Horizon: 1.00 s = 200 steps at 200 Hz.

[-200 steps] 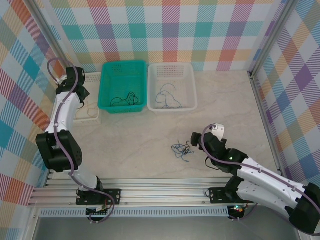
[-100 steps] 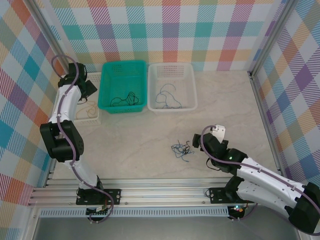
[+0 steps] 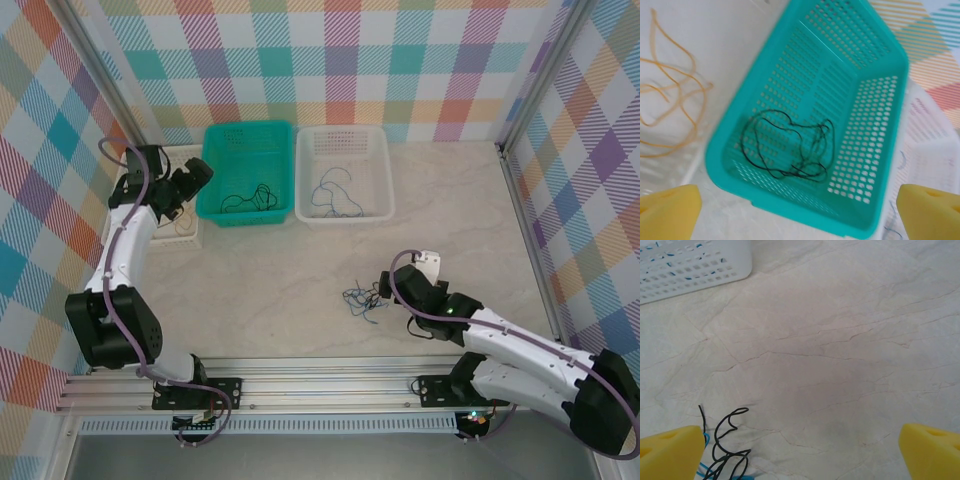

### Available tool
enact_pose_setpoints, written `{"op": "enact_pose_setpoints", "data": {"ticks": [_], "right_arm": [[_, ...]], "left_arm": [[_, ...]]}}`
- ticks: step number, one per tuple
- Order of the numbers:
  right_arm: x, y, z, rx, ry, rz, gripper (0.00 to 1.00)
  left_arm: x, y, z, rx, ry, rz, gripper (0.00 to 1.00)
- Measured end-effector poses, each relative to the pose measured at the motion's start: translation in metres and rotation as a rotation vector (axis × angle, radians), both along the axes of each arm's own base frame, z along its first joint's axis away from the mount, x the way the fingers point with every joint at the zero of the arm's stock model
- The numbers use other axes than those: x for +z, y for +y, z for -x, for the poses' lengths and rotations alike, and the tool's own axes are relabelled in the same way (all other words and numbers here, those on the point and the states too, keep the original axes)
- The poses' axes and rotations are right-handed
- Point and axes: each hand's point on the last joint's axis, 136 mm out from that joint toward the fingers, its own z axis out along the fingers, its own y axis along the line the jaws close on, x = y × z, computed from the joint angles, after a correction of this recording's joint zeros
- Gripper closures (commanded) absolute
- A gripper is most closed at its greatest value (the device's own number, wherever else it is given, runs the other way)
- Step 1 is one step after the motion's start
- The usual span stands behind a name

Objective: Untangle the cables

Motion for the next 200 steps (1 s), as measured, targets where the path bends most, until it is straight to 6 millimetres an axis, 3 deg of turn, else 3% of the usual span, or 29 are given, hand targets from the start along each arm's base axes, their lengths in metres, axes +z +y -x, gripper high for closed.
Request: {"op": "enact_pose_setpoints", "data": {"ticks": [39,72,103,144,177,200], "right_arm": [[-0.006,0.013,0.001,0.046,0.036,-0.034,0.00],[-0.015,0.019,0.002,0.052,0.086,-0.052,0.00],[-0.009,0.028,-0.004,0.036,0.083,-0.158,0.00],[-0.011,0.023,-0.010,0.014,0.110,-0.206,0.00],[-0.028,0.019,-0.008,0.026,0.200,-0.208,0.00],[-0.037,0.021,0.001,0.071,0.259,-0.192,0.00]], "left_arm": [[-0.001,-0.024,0.025,-0.063,-0.094,0.101,0.00],[0.024,-0.048,0.055,-0.140,-0.221,0.121,0.00],[0.038,-0.084,0.092,-0.234,-0.319,0.136,0.00],[0.023,-0.117,0.128,-0.315,-0.331,0.156,0.00],[0.014,-0.138,0.139,-0.369,-0.318,0.173,0.00],[-0.004,-0.153,0.145,-0.399,-0.291,0.190,0.00]]}}
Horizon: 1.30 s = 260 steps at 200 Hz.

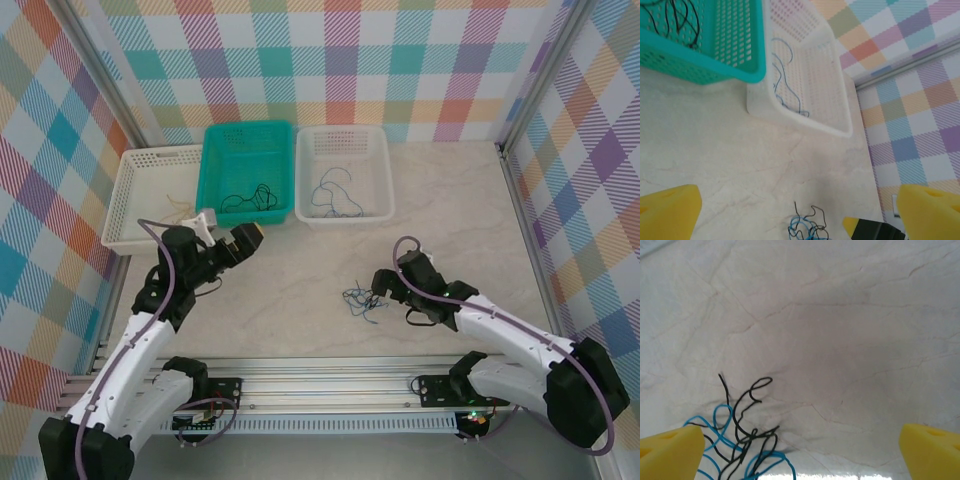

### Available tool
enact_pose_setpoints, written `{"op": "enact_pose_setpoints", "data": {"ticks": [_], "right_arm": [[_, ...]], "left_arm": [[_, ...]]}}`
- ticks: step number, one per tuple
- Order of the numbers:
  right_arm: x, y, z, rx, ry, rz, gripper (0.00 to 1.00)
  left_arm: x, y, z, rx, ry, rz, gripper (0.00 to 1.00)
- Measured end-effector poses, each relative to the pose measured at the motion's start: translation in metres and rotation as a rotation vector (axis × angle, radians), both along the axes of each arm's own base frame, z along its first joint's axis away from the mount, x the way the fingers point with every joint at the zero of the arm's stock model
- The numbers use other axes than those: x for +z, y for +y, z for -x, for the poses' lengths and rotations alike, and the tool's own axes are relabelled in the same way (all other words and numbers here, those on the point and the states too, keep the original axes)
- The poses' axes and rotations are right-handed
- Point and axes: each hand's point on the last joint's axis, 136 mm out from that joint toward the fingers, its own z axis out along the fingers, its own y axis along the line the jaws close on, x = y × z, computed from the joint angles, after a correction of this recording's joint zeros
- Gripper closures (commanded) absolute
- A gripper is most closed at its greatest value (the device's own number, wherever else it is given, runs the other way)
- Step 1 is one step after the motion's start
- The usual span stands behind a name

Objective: Untangle the cables

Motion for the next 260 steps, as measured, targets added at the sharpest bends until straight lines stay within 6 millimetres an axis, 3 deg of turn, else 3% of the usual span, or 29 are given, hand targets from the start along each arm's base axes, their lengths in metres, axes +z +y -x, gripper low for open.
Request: {"op": "enact_pose_setpoints", "data": {"ticks": [23,46,117,182,260], "right_arm": [[-0.008,0.001,0.009,0.053,0.055,0.030,0.02],[-0.008,0.008,0.011,0.099,0.085,0.031,0.06],[-0.001,0.045,0.010,0.107,0.187,-0.042,0.05],[-0.014,0.051,0.010,-0.041,0.236,-0.092,0.23],[-0.031,0.051,0.008,-0.090,0.209,-0.127,0.41]], "left_arm": [[-0.015,-0.013,0.004,-0.034,0.024,-0.008,0.00],[-0.015,-0.017,0.001,-0.033,0.016,-0.013,0.00],[-0.028,-0.034,-0.001,-0.073,0.041,-0.037,0.00],[-0.033,-0.037,-0.001,-0.077,0.048,-0.055,0.00],[-0.045,-0.052,0.001,-0.122,0.076,-0.071,0.00]]}}
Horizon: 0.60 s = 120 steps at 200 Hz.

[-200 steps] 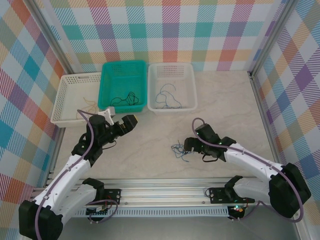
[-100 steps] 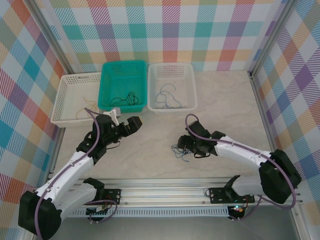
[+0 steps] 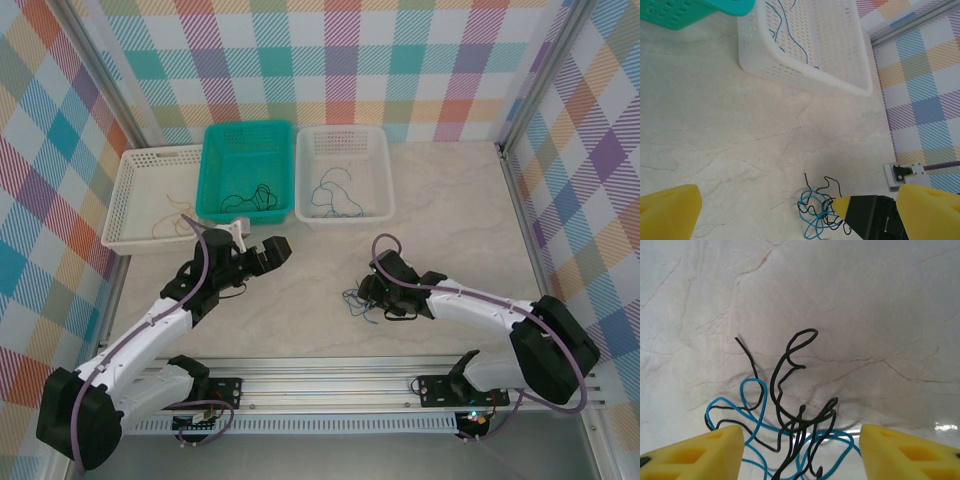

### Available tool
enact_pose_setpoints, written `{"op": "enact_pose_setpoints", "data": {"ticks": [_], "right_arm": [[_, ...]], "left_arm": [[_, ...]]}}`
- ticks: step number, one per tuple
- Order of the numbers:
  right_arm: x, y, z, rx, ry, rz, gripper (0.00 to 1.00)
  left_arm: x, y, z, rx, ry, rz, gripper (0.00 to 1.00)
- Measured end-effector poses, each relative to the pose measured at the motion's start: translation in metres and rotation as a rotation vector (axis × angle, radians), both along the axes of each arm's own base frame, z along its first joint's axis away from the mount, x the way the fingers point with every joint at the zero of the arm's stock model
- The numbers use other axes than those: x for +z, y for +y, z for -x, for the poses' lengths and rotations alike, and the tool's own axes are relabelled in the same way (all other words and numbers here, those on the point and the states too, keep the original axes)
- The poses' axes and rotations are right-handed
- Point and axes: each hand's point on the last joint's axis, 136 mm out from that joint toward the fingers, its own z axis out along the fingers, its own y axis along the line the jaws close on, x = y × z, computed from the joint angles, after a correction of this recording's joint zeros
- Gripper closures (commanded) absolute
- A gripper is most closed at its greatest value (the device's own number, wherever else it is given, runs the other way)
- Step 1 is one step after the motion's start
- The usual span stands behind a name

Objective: Untangle the cables

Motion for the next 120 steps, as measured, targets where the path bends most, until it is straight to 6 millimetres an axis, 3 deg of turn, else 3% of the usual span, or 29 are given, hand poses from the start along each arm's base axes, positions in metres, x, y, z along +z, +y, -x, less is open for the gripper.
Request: {"op": "enact_pose_setpoints", "data": {"ticks": [27,73,120], "right_arm": [[-0.009,-0.001,-0.001,-0.004,-0.009,0.004,0.46],[-0.010,0.005,-0.009,-0.010,-0.042,-0.005,0.50],[-0.018,0.004,-0.007,-0.017,-0.047,-0.002,0.54]], "left_arm": [[-0.005,-0.018,-0.003,-0.043,0.011,-0.005,0.00],[-0.024,-0.067,0.004,-0.132,0.037,-0.038,0.00],[-0.043,-0.091,0.009,-0.150,0.078,-0.073,0.00]]}}
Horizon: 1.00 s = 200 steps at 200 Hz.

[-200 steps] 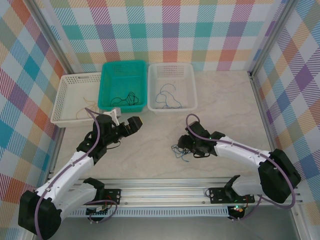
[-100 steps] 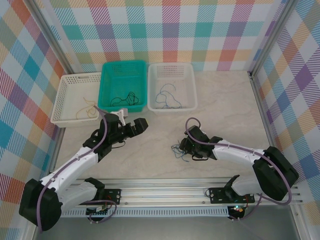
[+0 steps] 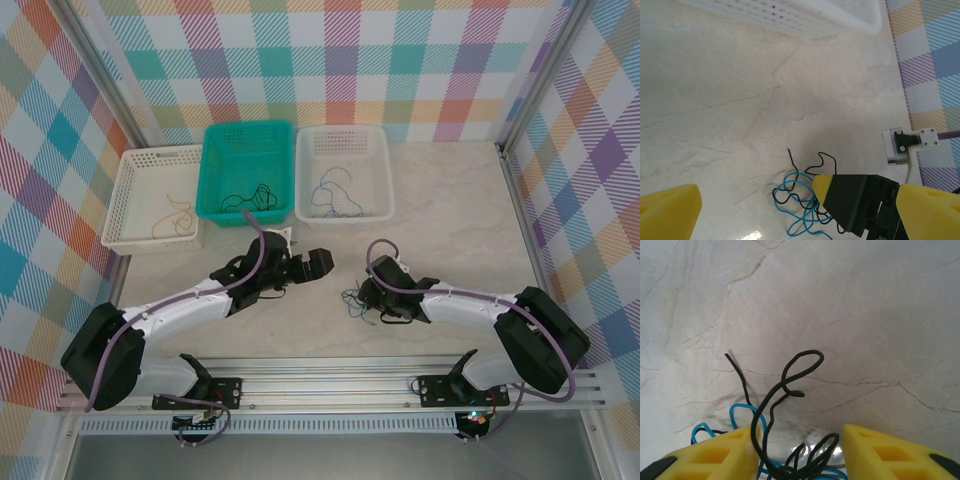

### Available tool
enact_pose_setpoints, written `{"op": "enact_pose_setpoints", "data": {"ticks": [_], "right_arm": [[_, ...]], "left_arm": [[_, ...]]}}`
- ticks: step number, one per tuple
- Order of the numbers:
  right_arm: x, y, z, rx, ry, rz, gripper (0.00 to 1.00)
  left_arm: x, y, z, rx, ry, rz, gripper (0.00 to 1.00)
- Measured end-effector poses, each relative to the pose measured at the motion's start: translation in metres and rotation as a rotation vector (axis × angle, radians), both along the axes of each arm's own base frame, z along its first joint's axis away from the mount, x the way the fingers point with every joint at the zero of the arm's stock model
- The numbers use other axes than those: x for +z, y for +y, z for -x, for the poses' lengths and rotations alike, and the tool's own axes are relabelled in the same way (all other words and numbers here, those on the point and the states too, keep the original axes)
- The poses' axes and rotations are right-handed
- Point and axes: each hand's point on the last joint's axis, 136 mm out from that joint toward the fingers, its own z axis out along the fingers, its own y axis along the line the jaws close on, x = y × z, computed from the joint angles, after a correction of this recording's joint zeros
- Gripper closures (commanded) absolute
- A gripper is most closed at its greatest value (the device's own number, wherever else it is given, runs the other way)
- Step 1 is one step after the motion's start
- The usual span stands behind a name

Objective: Untangle the cables

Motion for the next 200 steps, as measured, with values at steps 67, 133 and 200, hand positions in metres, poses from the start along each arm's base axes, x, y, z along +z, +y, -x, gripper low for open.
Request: {"op": "enact_pose_setpoints", "data": {"ticks": [67,133,200], "right_arm": [[-0.001,0.000,0.000,-0.006,-0.025,0.007,0.59],[-0.005,0.008,-0.001,0.006,-0.037,0.003,0.82],[0.003,0.030,-0.005,0.020,-0.052,-0.069,1.00]], "left_arm": [[-0.012,-0.018,0.023,-0.059,0.028,-0.018,0.00],[-0.026,-0.009,0.027,-0.012,0.066,-0.027,0.00],[-0.001,0.010,0.030,0.038,-0.005,-0.006,0.00]]}}
